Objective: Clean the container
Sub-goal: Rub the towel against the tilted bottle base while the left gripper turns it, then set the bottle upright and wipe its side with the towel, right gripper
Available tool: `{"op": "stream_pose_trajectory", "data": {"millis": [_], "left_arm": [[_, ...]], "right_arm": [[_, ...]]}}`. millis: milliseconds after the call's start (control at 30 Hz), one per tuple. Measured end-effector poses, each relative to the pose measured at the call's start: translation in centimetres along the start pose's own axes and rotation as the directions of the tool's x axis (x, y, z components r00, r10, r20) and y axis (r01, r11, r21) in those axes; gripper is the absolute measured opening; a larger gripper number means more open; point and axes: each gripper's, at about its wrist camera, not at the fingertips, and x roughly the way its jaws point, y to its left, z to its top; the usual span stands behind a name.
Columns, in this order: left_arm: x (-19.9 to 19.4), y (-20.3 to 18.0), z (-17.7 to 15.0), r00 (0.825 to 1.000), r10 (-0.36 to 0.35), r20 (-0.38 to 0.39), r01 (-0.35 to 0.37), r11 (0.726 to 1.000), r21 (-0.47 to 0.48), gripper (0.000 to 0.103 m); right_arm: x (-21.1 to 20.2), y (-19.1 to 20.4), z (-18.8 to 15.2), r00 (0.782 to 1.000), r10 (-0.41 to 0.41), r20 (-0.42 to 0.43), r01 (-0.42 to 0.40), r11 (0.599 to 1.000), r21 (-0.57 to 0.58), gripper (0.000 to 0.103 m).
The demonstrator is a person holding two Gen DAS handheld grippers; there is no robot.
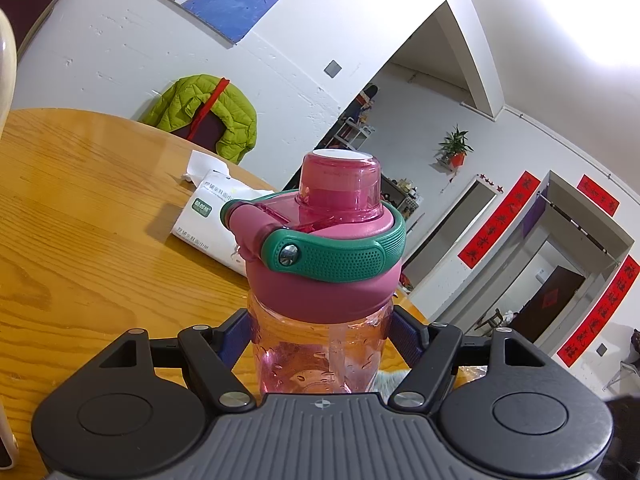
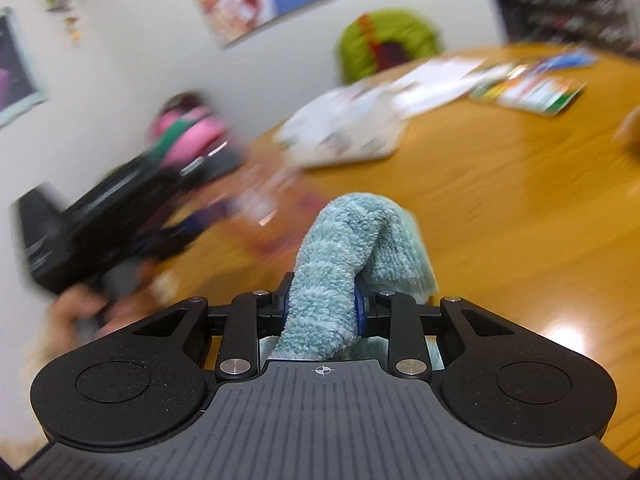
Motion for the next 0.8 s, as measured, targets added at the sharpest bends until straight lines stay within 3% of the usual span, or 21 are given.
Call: {"op": "stream_pose_trajectory", "data": {"millis": [67,100,200,500,600,800], "left_arm": [[0.0,0.0,0.0,1.000,0.000,0.000,0.000,1.000,0.003,0.071],[0.0,0.0,0.0,1.000,-0.001,0.000,0.001,1.000,0.005,0.071],[-0.1,0.0,0.1,1.000,0.000,0.001,0.000,1.000,0.010,0.071],[-0.1,-0.6,-0.1,1.000,0.002,0.003,-0.002,0.999,0.054,0.071],[-0.1,-1.0,-0.2,1.000,0.002,0.005,-0.002,0.997,0.083,0.071],[0.0,-1.8,-0.5,1.000,0.001,0.006,-0.002,0.989,0.148,0.071]], "right_arm": [[1.5,-0.6,0.5,0.998,-0.062,-0.013,0.062,0.998,0.000,0.030],[2.2,-0.8,0.5,0.998,-0.054,-0.037,0.055,0.998,0.009,0.030],[3.3,-0.3,-0.4,0.996,0.009,-0.089,-0.009,1.000,0.005,0.030],[0.9,3.2,-3.3,0.977,0.162,-0.136,-0.171,0.984,-0.058,0.030],[-0.2,4.1,-3.0,0.987,0.137,-0.089,-0.146,0.984,-0.101,0.030],[-1.7,3.7,-0.7,0.996,0.014,0.085,-0.004,0.993,-0.114,0.030]]}}
